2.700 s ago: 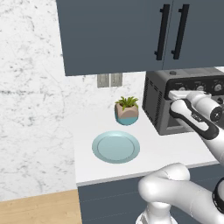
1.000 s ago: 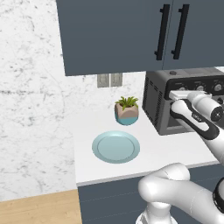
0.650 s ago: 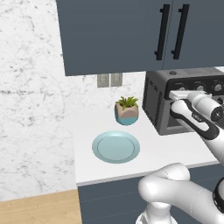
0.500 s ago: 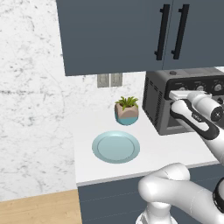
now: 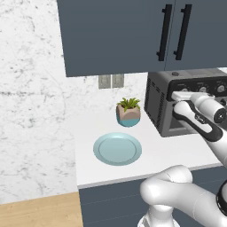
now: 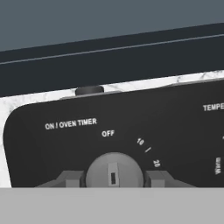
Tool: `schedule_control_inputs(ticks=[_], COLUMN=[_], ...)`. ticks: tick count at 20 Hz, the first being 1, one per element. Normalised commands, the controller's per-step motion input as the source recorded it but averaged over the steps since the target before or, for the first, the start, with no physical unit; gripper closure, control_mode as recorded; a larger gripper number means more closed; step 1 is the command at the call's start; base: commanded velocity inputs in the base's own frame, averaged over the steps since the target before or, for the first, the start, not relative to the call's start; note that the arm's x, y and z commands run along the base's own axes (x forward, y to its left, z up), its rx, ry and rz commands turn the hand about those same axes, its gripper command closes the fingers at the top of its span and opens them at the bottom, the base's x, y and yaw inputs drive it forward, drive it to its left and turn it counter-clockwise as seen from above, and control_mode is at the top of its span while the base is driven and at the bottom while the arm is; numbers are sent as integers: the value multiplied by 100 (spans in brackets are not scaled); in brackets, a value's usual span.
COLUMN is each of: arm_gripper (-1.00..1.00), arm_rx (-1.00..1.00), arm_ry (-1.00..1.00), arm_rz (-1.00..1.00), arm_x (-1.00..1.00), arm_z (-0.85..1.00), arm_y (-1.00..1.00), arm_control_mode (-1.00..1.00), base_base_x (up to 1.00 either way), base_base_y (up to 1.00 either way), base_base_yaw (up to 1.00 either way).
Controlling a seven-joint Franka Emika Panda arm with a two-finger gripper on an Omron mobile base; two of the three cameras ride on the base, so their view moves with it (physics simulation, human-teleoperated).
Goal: Pick up the kebab skewer and baguette bread, and place them inside the toaster oven. Close the toaster oven door and start by setting the timer.
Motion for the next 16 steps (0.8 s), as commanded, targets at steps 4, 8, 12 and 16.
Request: schedule_control_inputs(ticks=[4, 8, 12, 16], arm_gripper=[100, 100, 100, 100], arm_rx=[12, 14, 15, 16], arm_ry=[0, 0, -4, -7], arm_rz=[0, -1, -2, -4], arm_x=[0, 0, 0, 0], arm_z=[0, 0, 0, 0], arm_y=[0, 0, 0, 0], arm_control_mode=[-100, -100, -100, -100], base_base_x=[0, 0, 0, 0], base_base_y=[0, 0, 0, 0], base_base_yaw=[0, 0, 0, 0])
